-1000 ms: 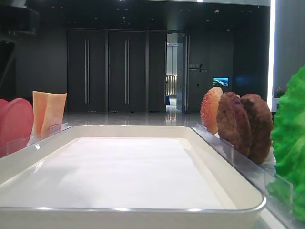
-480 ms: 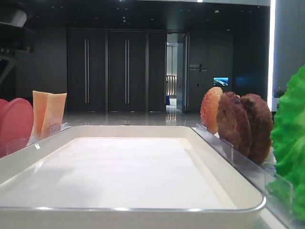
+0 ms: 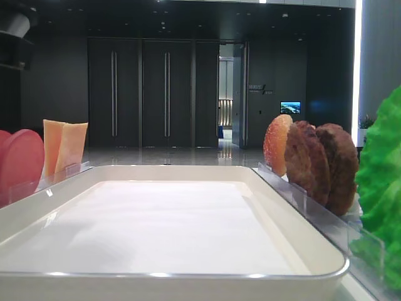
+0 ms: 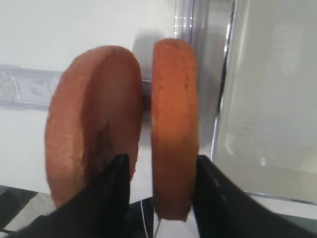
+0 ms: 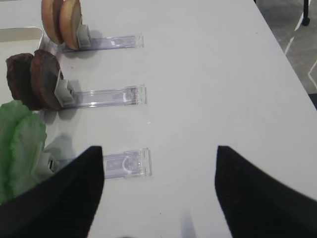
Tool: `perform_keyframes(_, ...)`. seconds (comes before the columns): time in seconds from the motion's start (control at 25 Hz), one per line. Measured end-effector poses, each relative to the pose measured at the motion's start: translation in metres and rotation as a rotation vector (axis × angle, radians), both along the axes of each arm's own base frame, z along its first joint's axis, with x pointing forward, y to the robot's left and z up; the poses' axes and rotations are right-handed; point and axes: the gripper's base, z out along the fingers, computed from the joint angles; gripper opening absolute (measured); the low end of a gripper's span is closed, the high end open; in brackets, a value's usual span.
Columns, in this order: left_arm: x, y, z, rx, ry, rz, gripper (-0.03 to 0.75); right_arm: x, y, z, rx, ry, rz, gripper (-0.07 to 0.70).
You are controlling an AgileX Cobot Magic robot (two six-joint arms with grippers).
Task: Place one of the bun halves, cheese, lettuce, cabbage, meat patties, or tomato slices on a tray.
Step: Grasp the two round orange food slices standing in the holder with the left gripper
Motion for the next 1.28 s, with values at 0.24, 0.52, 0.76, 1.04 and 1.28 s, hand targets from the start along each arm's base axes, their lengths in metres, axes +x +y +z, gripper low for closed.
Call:
perform_keyframes(0.24,0.000,0.002,0.000,0.023,0.009,-0.015,0.147,0.000,0.000,0.000,0.000,0.000,0.000,0.458)
perform_keyframes(0.52,-0.002,0.004,0.001,0.051,0.034,-0.031,0.139,0.000,0.000,0.000,0.000,0.000,0.000,0.458)
perform_keyframes(0.76,-0.003,0.004,0.001,0.052,0.043,-0.033,0.139,0.000,0.000,0.000,0.000,0.000,0.000,0.458)
perform_keyframes(1.04,-0.008,0.008,0.014,0.027,0.024,-0.027,0.139,0.000,0.000,0.000,0.000,0.000,0.000,0.458)
perform_keyframes(1.28,-0.013,0.012,0.029,-0.007,-0.020,-0.025,0.138,0.000,0.000,0.000,0.000,0.000,0.000,0.458)
